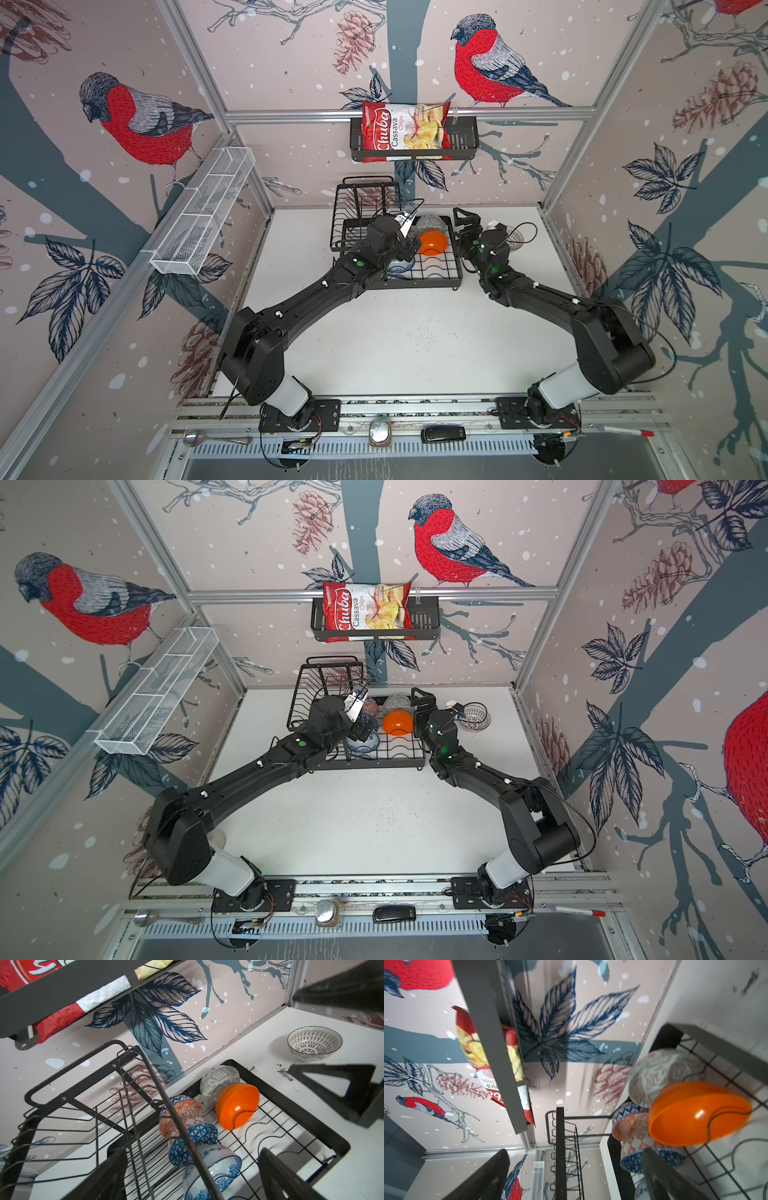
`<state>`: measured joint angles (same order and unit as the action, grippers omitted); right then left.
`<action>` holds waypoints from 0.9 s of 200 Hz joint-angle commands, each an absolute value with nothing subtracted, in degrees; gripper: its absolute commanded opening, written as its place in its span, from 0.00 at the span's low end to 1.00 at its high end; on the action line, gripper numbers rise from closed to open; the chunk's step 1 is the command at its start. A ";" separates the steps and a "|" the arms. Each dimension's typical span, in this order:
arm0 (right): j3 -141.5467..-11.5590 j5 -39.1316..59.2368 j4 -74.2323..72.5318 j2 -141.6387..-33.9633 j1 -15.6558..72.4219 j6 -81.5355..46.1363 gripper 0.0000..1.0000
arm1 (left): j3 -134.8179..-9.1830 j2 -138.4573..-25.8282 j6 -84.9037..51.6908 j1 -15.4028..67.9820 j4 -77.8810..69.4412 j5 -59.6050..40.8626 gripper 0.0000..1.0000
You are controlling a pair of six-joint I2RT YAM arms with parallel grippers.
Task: Load the bowls into the dish rack
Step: 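Open the right gripper and lift it away from the orange bowl, then move the right gripper over the small white patterned bowl and lower onto its rim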
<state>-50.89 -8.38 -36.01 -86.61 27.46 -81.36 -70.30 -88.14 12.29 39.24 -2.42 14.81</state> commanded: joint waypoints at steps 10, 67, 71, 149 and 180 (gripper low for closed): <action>-57.48 -8.49 -16.17 -84.05 23.60 -65.07 1.00 | -69.41 -87.02 13.53 39.87 -5.29 12.92 0.98; -61.25 -7.92 1.34 -85.90 14.22 -52.47 1.00 | -67.99 -86.65 15.96 43.37 -7.02 14.57 0.98; -61.67 -8.20 2.21 -86.39 13.82 -51.45 1.00 | -67.79 -86.66 16.28 43.76 -7.26 14.74 0.98; -65.21 -7.58 7.79 -92.94 7.27 -41.55 1.00 | -67.59 -89.64 15.24 47.46 -9.01 12.78 0.98; -68.12 -7.24 9.89 -96.69 5.16 -39.95 1.00 | -67.79 -90.17 15.36 47.64 -8.97 12.83 0.98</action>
<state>-66.43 -7.84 7.99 -94.91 6.28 -42.65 -67.53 -89.80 16.40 47.24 -9.17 14.59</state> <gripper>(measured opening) 0.997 0.976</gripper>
